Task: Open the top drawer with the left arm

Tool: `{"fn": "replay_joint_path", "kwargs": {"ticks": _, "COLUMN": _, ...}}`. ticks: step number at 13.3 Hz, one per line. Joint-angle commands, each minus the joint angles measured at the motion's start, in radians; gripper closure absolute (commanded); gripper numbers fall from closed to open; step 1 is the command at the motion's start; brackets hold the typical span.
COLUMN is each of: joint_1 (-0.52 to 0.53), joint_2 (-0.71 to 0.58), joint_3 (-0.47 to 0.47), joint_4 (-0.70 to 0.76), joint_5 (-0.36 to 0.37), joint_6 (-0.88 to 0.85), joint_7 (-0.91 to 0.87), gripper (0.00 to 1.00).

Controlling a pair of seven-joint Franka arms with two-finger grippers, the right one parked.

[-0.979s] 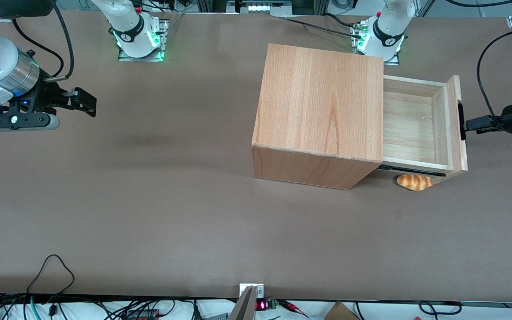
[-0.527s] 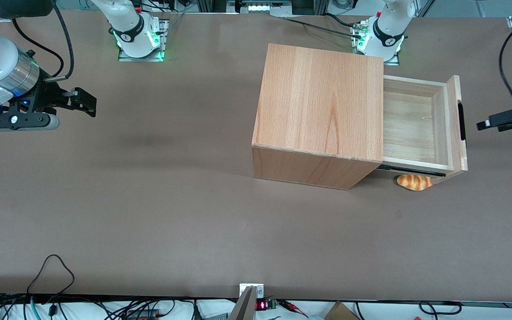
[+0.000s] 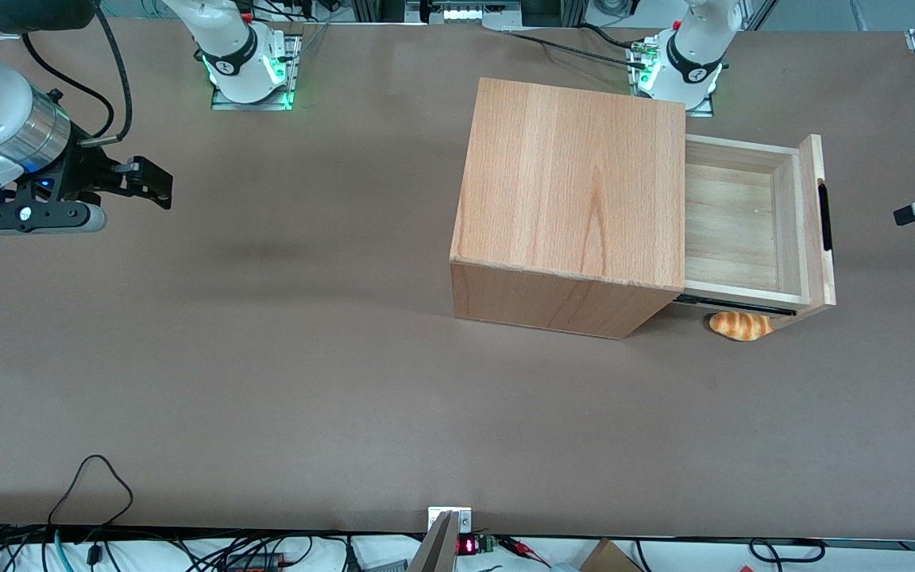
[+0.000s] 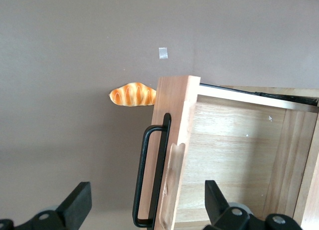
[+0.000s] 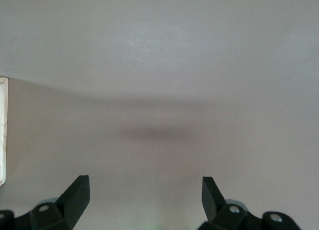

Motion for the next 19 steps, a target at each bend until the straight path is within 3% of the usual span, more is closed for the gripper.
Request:
{"fn": "replay_joint_path", "kwargs": {"ticks": 1, "joint_1": -0.001, "joint_2": -0.006, "joint_3": -0.032, "joint_4": 0.057, "joint_5": 0.046, "joint_6": -0.042, "joint_7": -0.041, "gripper": 0.0}}
{"fn": "replay_joint_path", "kwargs": {"ticks": 6, "joint_1": -0.032, "joint_2": -0.026, "joint_3": -0.101, "joint_4": 0.113, "joint_5": 0.129, "joint_6": -0.059, "joint_7": -0.097, "gripper": 0.0}}
{"fn": "replay_joint_path", "kwargs": {"ticks": 8, "joint_1": -0.151, "joint_2": -0.026, "joint_3": -0.045, "joint_4": 0.159, "joint_5": 0.199, "joint_6": -0.091, "joint_7": -0.142, "gripper": 0.0}}
{"fn": "replay_joint_path", "kwargs": {"ticks": 13, "joint_1": -0.413, "joint_2": -0.035, "joint_3": 0.13, "joint_4": 0.181, "joint_5": 0.211, "joint_6": -0.111, "joint_7": -0.239, "gripper": 0.0}}
{"fn": "replay_joint_path", "kwargs": {"ticks": 15, "joint_1": -0.463, "joint_2": -0.051, "joint_3": 0.173, "joint_4": 0.184, "joint_5": 0.211, "joint_6": -0.113, "joint_7": -0.234, "gripper": 0.0}}
{"fn": "replay_joint_path", "kwargs": {"ticks": 19, "joint_1": -0.461, "joint_2": -0.106, "joint_3": 0.167, "joint_4": 0.17, "joint_5": 0.212, "joint_6": -0.131, "joint_7": -0.225, "gripper": 0.0}}
